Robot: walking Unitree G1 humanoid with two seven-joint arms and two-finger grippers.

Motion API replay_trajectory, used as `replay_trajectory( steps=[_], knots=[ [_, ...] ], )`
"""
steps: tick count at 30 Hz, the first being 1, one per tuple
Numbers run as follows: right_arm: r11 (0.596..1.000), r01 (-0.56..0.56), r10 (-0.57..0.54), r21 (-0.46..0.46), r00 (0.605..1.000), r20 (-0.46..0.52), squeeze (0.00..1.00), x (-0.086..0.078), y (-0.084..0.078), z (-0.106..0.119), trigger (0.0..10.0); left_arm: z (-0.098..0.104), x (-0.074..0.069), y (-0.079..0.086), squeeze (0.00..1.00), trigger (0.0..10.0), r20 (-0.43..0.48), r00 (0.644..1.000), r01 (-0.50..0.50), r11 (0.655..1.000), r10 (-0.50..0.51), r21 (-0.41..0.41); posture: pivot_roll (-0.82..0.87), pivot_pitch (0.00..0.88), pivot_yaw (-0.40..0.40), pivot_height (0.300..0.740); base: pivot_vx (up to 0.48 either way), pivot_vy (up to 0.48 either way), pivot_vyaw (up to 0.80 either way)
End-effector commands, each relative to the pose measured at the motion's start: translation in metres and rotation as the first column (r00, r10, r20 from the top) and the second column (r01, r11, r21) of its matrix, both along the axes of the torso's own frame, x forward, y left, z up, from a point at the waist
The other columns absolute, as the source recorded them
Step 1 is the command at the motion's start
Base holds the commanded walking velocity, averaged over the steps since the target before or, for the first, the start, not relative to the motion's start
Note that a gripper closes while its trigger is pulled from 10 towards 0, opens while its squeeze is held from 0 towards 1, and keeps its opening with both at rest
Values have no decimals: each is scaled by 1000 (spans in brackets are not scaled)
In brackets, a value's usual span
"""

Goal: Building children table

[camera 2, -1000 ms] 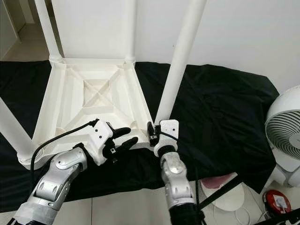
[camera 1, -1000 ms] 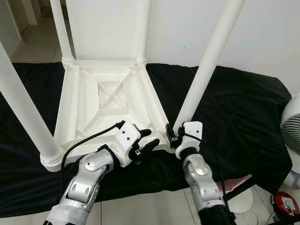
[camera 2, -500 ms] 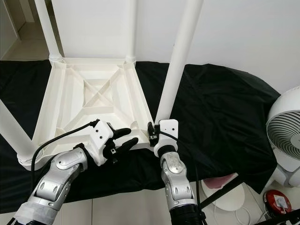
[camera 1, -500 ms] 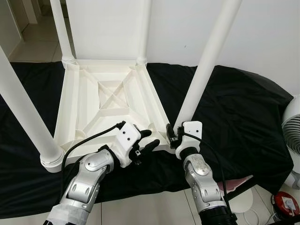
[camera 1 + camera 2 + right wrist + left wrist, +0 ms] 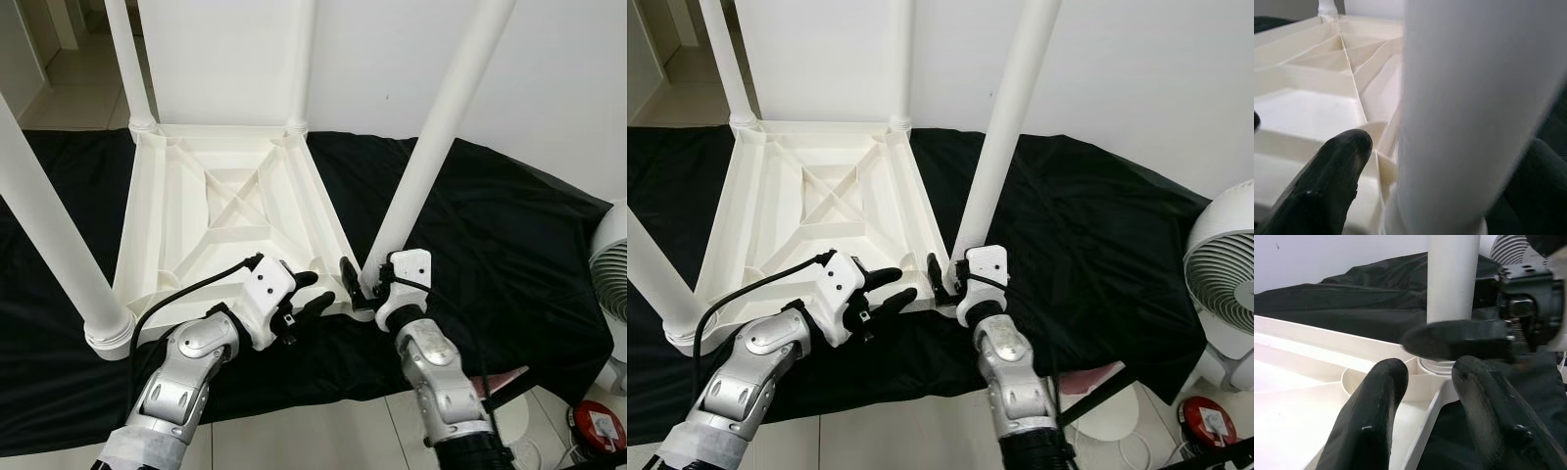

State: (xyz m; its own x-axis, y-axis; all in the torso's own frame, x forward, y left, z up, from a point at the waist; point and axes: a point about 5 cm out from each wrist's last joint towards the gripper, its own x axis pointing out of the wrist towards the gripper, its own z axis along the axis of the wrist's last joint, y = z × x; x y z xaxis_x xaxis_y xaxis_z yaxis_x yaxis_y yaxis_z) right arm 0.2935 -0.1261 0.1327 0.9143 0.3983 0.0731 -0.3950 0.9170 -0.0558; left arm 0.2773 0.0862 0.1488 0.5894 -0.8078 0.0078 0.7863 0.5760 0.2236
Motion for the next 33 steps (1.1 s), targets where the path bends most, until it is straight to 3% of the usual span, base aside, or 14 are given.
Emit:
replay_trajectory(
  steps=[1,4,8,11,18,22,29,30,31,32,33],
  knots=[
    [996,-84,84,-11,996,-25,0,-5,-2,-3,10000,-2,0,-2,0,10000,1,1000,-16,1000,16,-6,62,3,-99,740,0,0,0],
    [987,-155,153,-45,987,-45,0,-6,-14,-6,10000,-5,-2,-2,0,10000,-3,1000,-8,1000,8,2,62,3,-99,740,0,0,0],
    [971,-210,206,-117,978,-43,0,7,-41,-3,10000,-3,-1,-3,0,10000,5,1000,2,1000,-2,8,48,13,-82,740,0,0,0],
    [961,-237,233,-142,972,-41,0,13,-46,-1,10000,-2,-1,-4,0,10000,8,1000,5,1000,-5,8,47,16,-79,740,0,0,0],
    [934,-310,299,-178,950,-87,0,32,-42,0,10000,-2,0,-4,0,10000,19,1000,4,1000,-4,27,59,20,-77,740,0,0,0],
    [929,-328,316,-171,944,-96,0,34,-40,0,10000,-2,0,-4,0,10000,21,1000,3,1000,-4,28,59,20,-77,740,0,0,0],
    [910,-396,382,-128,916,-120,0,48,-18,-5,10000,-1,0,-5,0,10000,21,1000,13,999,-14,36,74,28,-71,740,0,0,0],
    [908,-400,387,-125,915,-118,0,48,-16,-6,5608,0,-1,-5,0,10000,21,1000,14,999,-15,37,78,29,-71,740,0,0,0],
    [907,-407,394,-109,911,-122,0,48,-14,-8,3451,0,-1,-5,0,10000,20,1000,13,999,-14,37,78,29,-71,740,0,0,0],
    [907,-407,394,-109,911,-122,0,48,-14,-8,3451,0,-1,-5,0,10000,20,1000,13,999,-14,37,78,29,-71,740,0,0,0],
    [907,-409,397,-99,910,-123,0,48,-13,-10,0,0,-1,-4,0,10000,20,1000,11,999,-12,40,84,31,-73,740,0,0,0]
  ],
)
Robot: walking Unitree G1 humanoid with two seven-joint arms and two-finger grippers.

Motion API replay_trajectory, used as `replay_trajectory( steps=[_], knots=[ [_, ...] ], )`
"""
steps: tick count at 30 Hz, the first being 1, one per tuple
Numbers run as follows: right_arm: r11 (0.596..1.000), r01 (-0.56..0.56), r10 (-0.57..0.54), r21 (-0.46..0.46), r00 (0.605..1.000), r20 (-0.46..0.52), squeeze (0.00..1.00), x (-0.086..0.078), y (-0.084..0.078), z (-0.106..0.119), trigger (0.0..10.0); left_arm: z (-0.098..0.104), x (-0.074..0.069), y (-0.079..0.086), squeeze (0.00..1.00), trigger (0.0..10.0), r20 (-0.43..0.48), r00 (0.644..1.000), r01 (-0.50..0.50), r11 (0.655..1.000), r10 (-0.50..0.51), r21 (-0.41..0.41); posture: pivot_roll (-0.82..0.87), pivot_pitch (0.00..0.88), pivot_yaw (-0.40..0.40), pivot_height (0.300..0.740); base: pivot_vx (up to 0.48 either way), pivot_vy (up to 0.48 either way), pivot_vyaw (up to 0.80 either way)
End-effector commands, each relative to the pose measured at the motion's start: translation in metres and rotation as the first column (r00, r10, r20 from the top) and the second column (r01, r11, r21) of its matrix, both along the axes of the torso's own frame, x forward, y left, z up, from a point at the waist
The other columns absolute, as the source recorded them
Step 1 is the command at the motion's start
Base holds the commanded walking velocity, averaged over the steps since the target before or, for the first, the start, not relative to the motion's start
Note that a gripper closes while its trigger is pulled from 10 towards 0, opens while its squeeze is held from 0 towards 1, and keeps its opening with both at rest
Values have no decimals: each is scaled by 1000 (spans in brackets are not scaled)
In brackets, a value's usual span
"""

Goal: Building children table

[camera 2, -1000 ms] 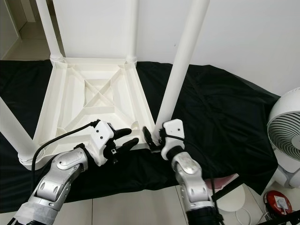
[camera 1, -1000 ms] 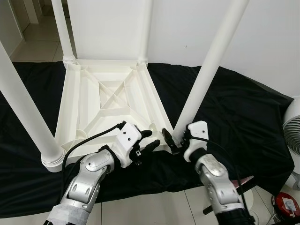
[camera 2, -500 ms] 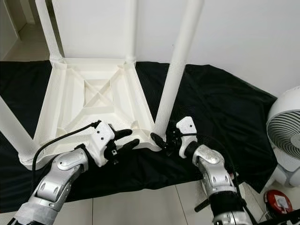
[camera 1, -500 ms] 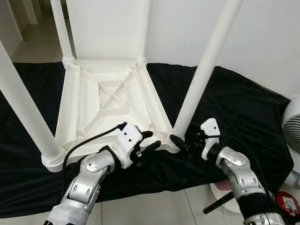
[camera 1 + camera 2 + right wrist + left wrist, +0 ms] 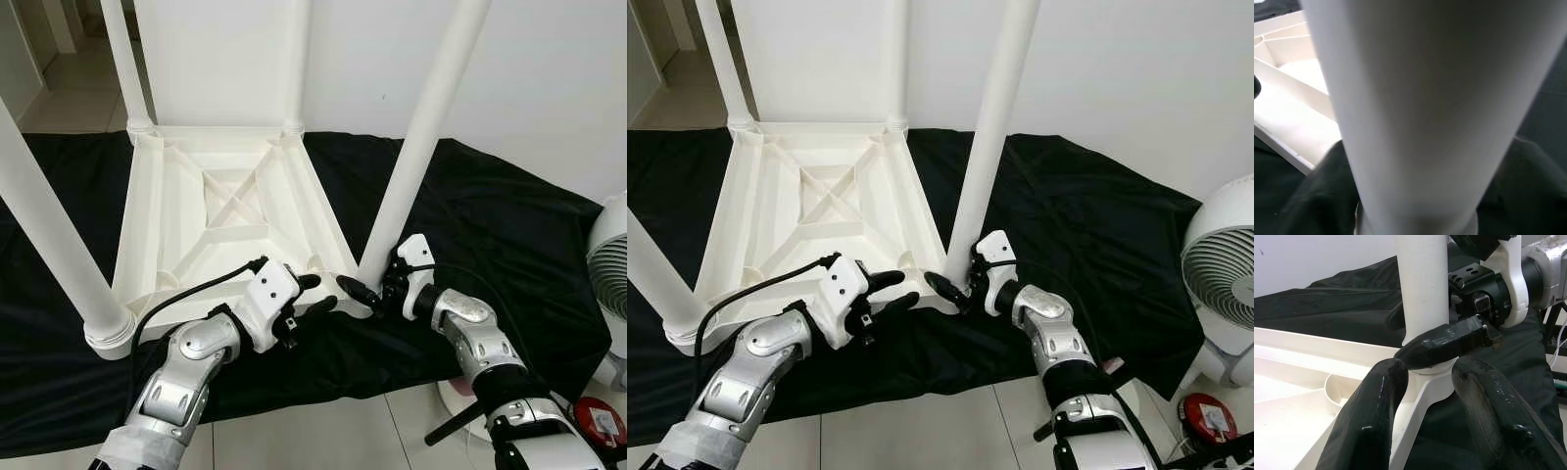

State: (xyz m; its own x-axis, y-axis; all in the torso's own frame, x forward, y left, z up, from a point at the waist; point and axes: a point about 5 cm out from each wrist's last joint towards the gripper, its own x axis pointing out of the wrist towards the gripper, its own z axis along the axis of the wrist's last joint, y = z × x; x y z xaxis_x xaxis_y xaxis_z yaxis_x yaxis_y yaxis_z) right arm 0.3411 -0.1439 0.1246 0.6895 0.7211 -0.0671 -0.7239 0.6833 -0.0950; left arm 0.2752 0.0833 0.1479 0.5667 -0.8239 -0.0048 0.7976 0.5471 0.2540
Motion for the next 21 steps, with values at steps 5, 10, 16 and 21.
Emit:
replay_trajectory(
  steps=[5,10,16,21],
  knots=[
    [1000,-24,24,7,1000,-18,0,0,4,-5,0,0,1,0,0,10000,3,1000,-23,1000,23,18,89,35,-76,740,0,0,0],
    [999,-26,27,31,999,-31,0,-6,4,-13,0,-2,0,0,0,10000,-1,1000,-30,999,30,21,90,41,-81,740,0,0,0],
    [999,15,-14,49,1000,-14,0,-8,11,-12,10000,-2,1,0,0,10000,-3,999,-34,999,34,22,85,41,-83,740,0,0,0],
    [996,54,-52,75,998,-24,0,-7,17,-11,10000,-2,2,-1,0,10000,4,999,-38,999,38,26,84,40,-84,740,0,0,0]
  ],
)
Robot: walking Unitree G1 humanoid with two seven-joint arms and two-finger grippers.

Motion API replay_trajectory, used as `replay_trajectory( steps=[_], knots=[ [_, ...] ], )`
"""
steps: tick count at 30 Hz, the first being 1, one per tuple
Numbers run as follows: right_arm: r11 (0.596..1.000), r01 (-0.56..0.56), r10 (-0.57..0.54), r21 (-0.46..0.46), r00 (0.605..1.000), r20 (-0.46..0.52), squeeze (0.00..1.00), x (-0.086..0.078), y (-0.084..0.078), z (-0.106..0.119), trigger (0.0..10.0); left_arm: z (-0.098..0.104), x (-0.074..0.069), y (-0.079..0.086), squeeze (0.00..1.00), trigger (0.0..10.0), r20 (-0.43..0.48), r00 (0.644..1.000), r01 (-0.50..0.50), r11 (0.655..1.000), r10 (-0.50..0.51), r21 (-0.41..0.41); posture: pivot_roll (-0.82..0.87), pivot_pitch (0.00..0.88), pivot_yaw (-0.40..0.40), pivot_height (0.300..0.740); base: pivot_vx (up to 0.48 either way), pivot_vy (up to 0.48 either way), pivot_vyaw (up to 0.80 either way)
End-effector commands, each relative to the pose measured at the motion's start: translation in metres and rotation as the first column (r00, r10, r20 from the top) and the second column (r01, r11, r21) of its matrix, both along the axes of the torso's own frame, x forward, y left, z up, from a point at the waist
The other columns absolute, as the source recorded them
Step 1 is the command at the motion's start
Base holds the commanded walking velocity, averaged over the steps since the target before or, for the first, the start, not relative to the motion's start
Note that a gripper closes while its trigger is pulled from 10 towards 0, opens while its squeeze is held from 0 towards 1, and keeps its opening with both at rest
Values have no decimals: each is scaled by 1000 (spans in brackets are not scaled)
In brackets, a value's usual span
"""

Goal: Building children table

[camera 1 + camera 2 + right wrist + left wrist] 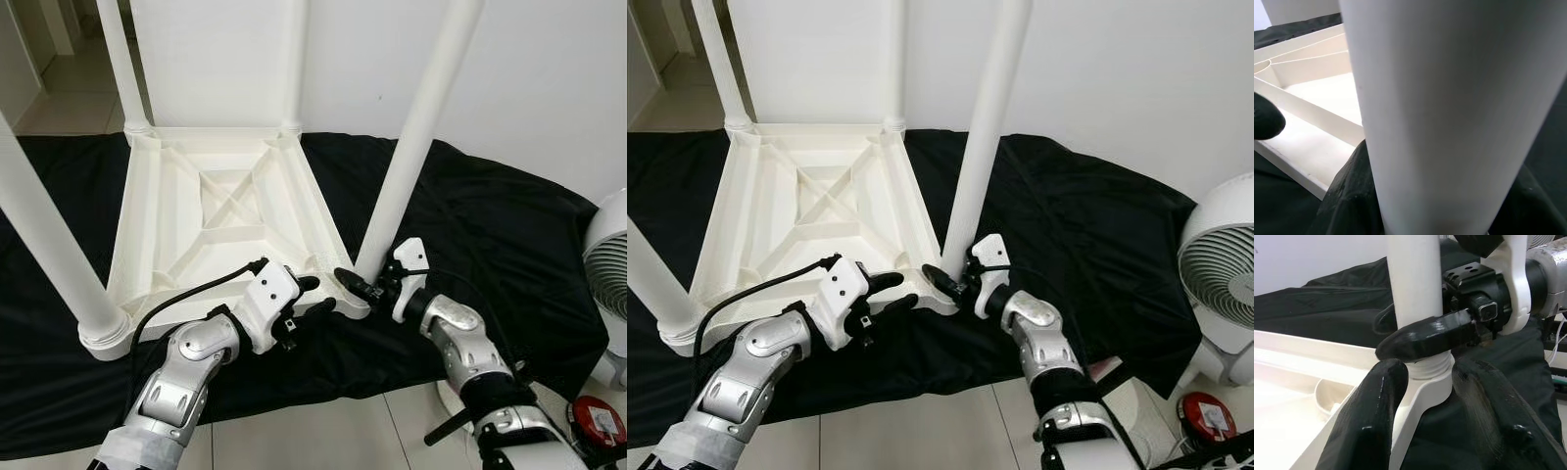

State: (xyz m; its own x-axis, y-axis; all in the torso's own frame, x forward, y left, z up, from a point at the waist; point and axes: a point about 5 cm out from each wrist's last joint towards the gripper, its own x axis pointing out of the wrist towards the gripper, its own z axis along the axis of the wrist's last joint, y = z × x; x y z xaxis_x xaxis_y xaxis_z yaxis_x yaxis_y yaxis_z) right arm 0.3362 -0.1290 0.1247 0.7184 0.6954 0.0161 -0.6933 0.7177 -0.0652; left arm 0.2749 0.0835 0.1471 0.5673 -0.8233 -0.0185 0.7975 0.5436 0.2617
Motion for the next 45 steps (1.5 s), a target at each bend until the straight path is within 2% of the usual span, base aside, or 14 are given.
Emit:
replay_trajectory(
  steps=[1,6,13,16,18,21,29,30,31,37,39,43,44,45],
  knots=[
    [1000,28,-29,-12,998,-51,0,-3,4,-11,10000,-1,3,-2,0,10000,8,999,-39,999,39,13,82,39,-86,740,0,0,0],
    [986,162,-163,-24,986,-25,0,-8,20,-10,10000,-1,2,-2,0,10000,-3,1000,-29,1000,29,-8,82,32,-91,740,0,0,0],
    [961,276,-275,-2,960,-48,0,-15,30,-13,10000,0,3,-3,0,10000,-4,1000,-21,1000,20,-14,85,16,-91,740,0,0,0],
    [889,457,-455,17,887,-77,0,-15,25,-17,10000,1,2,-4,0,10000,-5,1000,0,1000,0,-17,87,5,-94,740,0,0,0],
    [889,457,-455,17,887,-77,0,-15,25,-17,10000,1,2,-4,0,10000,-5,1000,0,1000,0,-17,87,5,-94,740,0,0,0],
    [834,550,-544,44,833,-100,0,-17,25,-16,10000,1,2,-4,0,10000,-6,1000,3,1000,-4,-20,88,0,-97,740,0,0,0],
    [838,539,-533,86,842,-84,0,-19,27,-7,10000,0,1,-5,0,10000,-7,1000,7,1000,-7,-22,87,0,-104,740,0,0,0],
    [847,525,-520,86,851,-75,247,-20,25,-6,10000,0,0,-6,0,10000,-8,1000,11,1000,-11,-25,88,0,-105,740,0,0,0],
    [859,503,-498,96,864,-70,1000,-21,24,-4,10000,0,-1,-7,0,10000,-9,1000,13,1000,-13,-26,91,0,-107,740,0,0,0],
    [889,444,-443,109,896,-32,1000,-29,10,-1,10000,-3,-6,-5,0,10000,-16,1000,10,999,-10,-31,99,0,-111,740,0,0,0],
    [920,384,-385,83,923,-4,1000,-35,7,-3,10000,-3,-9,-6,0,10000,-19,1000,18,999,-19,-39,98,3,-112,740,0,0,0],
    [955,291,-291,59,957,-2,992,-44,2,-9,10000,-5,-10,-8,0,10000,-26,999,25,999,-26,-43,99,6,-114,740,0,0,0],
    [963,262,-262,57,965,-3,0,-45,1,-10,10000,-5,-11,-9,0,10000,-28,999,29,999,-30,-45,97,6,-113,740,0,0,0],
    [963,262,-262,57,965,-3,0,-45,1,-10,10000,-5,-11,-9,0,10000,-28,999,29,999,-30,-45,97,6,-113,740,0,0,0]
  ],
)
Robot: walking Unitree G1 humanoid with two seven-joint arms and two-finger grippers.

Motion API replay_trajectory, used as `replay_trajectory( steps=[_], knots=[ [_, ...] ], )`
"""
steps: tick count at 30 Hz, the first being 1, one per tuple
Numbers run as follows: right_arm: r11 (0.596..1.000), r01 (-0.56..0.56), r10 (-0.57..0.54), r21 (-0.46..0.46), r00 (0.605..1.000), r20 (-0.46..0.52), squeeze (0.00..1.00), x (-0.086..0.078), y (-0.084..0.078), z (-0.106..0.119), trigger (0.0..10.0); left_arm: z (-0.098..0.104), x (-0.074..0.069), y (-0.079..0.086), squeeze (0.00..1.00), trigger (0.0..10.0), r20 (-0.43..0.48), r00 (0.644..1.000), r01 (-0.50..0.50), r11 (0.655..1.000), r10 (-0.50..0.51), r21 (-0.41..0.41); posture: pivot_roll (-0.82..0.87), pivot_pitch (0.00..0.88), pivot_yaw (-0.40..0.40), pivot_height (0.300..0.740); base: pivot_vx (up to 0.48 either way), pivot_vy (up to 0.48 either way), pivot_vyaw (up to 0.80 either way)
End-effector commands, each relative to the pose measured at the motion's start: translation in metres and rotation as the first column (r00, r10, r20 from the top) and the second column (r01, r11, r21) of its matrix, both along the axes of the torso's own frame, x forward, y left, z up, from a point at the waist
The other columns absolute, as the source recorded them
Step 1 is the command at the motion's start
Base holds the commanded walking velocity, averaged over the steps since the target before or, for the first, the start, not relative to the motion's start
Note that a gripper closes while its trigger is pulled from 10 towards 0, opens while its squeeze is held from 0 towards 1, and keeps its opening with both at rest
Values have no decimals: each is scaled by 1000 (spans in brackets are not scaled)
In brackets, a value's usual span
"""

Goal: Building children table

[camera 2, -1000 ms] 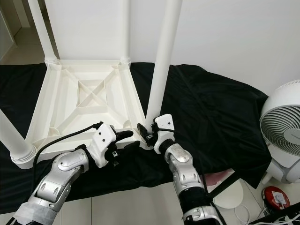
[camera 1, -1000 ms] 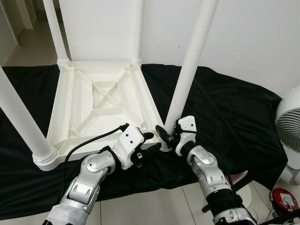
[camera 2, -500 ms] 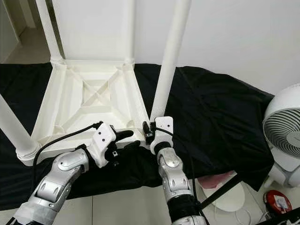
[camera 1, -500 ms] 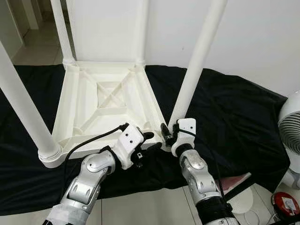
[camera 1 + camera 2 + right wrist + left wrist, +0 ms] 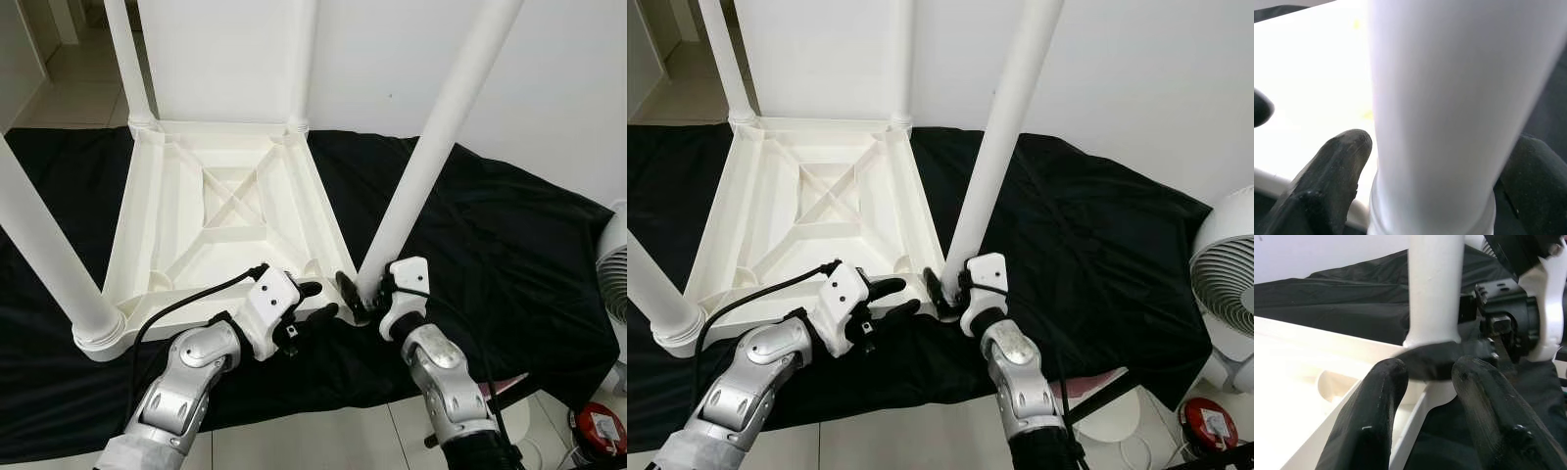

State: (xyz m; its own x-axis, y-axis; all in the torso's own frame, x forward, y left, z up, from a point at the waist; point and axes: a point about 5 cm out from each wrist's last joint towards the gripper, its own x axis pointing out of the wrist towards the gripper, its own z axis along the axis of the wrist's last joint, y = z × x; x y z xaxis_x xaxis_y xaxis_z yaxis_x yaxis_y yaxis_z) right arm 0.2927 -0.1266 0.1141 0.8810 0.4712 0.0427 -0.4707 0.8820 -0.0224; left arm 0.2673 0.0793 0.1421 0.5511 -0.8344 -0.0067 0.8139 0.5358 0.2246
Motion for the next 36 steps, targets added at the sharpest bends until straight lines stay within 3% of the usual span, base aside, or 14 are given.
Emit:
replay_trajectory(
  steps=[1,4,8,10,14,16,17,18,19,28,36],
  knots=[
    [999,-33,33,3,999,13,0,-2,-5,1,10000,0,-4,-7,0,10000,-7,1000,18,1000,-18,-17,97,6,-113,740,0,0,0],
    [996,-86,86,-20,996,20,0,3,-16,2,10000,-3,-9,-15,0,10000,-28,998,51,998,-51,-25,91,5,-105,740,0,0,0],
    [995,-95,96,-38,995,27,0,6,-19,3,10000,-3,-10,-17,0,10000,-28,998,61,998,-62,-26,87,5,-102,740,0,0,0],
    [988,-137,139,-64,990,22,0,19,-20,6,10000,-3,-10,-18,0,10000,-32,997,73,997,-74,-27,80,7,-88,740,0,0,0],
    [973,-199,203,-113,979,21,0,28,-15,8,10000,-2,-9,-19,0,10000,-35,996,83,996,-83,-24,80,7,-85,740,0,0,0],
    [944,-301,302,-132,953,-8,0,30,0,3,10000,-2,-7,-19,0,10000,-51,996,74,997,-75,-27,84,7,-82,740,0,0,0],
    [944,-301,302,-132,953,-8,0,30,0,3,10000,-2,-7,-19,0,10000,-51,996,74,997,-75,-27,84,7,-82,740,0,0,0],
    [934,-330,331,-134,944,-14,0,30,5,2,3804,-1,-7,-19,0,10000,-53,996,71,997,-72,-27,88,6,-83,740,0,0,0],
    [929,-344,345,-134,938,-16,0,31,8,1,0,-1,-6,-19,0,10000,-54,996,70,997,-71,-27,88,6,-83,740,0,0,0],
    [904,-405,404,-136,914,-36,0,31,9,-4,0,0,-5,-19,0,10000,-62,997,51,998,-53,-36,89,7,-94,740,0,0,0],
    [926,-366,365,-87,930,-30,0,26,2,-6,0,0,-4,-21,0,10000,-62,997,50,998,-52,-41,71,19,-95,740,0,0,0]
  ],
)
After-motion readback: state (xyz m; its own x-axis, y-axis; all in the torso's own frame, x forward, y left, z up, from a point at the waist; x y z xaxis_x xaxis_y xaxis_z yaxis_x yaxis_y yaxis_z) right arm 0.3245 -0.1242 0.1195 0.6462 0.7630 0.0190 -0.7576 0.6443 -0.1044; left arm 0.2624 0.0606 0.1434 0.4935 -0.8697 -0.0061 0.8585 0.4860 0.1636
